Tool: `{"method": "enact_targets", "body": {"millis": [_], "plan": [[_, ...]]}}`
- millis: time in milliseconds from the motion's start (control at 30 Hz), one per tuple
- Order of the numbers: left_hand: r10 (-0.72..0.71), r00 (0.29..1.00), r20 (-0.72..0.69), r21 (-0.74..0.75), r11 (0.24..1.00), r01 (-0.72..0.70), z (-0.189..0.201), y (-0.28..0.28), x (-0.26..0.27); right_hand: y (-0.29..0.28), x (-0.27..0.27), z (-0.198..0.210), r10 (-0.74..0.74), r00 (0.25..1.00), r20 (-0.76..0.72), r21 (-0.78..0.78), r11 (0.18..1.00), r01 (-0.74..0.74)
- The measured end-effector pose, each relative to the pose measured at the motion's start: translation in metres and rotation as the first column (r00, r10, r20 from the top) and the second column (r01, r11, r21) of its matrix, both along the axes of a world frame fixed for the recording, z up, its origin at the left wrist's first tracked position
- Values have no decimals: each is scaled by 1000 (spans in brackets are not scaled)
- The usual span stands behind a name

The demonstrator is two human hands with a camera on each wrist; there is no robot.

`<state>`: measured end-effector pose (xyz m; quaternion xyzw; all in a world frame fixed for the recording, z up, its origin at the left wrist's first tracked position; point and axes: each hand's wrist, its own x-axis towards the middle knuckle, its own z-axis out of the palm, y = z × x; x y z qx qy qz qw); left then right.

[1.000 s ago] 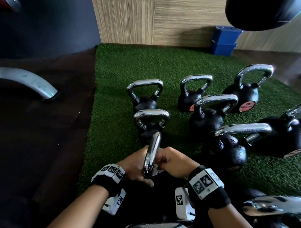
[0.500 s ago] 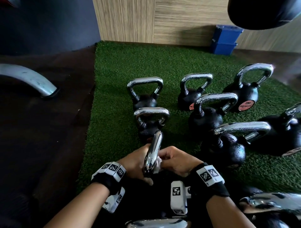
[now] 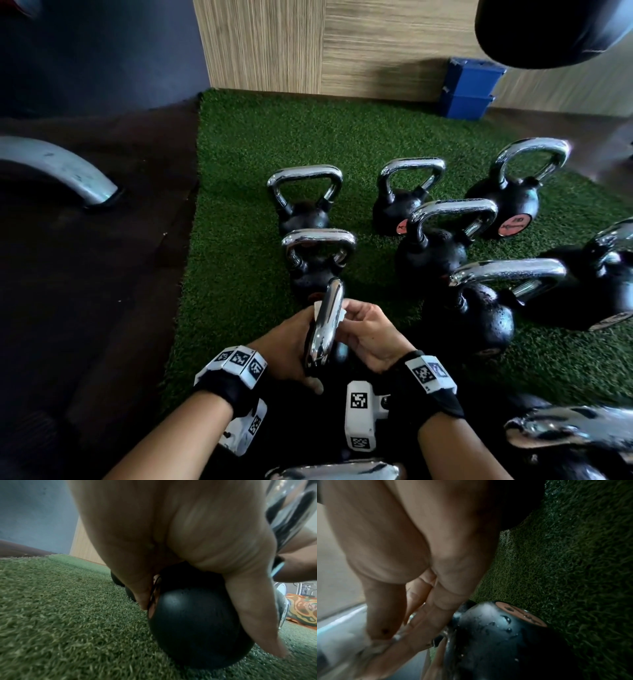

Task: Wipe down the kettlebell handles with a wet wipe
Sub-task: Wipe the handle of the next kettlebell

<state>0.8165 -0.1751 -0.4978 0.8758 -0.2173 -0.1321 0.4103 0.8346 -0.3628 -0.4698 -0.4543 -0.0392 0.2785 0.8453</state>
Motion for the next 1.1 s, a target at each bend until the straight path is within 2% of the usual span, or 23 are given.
{"method": "enact_targets", "body": {"millis": [133,233,333,467,600,700,767,867,967,1033,1100], "plan": [[21,999,-30,27,999,-21,-3,0,0,1,-3,-3,-128,992,-1,-61,990,128],[9,1000,-20,46,999,-8,-3,-1,1,2,2,-3,-225,970,89,-168,957,237],[26,1000,-14,27,999,-26,-3,-1,0,4,8,-2,-329,917,227,-318,865,389],[-2,1000,12,20,1000,2,-5,0,1,4,9,-1,-338,856,391,-482,718,503],[32,999,-9,-66,997,-32,-7,0,-3,8,13,2,-331,848,415,-610,590,529],[27,1000,9,-84,996,-26,-9,2,-3,11,15,5,-340,852,399,-648,553,524],[21,999,33,-77,997,-18,-10,2,-4,12,16,5,-310,857,411,-692,506,515],[42,998,40,-29,999,-41,-9,2,-6,12,16,3,-188,874,448,-768,420,483],[61,997,43,82,995,-65,1,1,-11,12,15,5,-111,890,441,-805,389,448],[62,997,43,185,980,-68,10,4,-18,9,14,14,-45,906,420,-827,392,403],[71,997,35,219,973,-77,20,9,-28,-1,13,24,18,898,440,-827,397,397]]}}
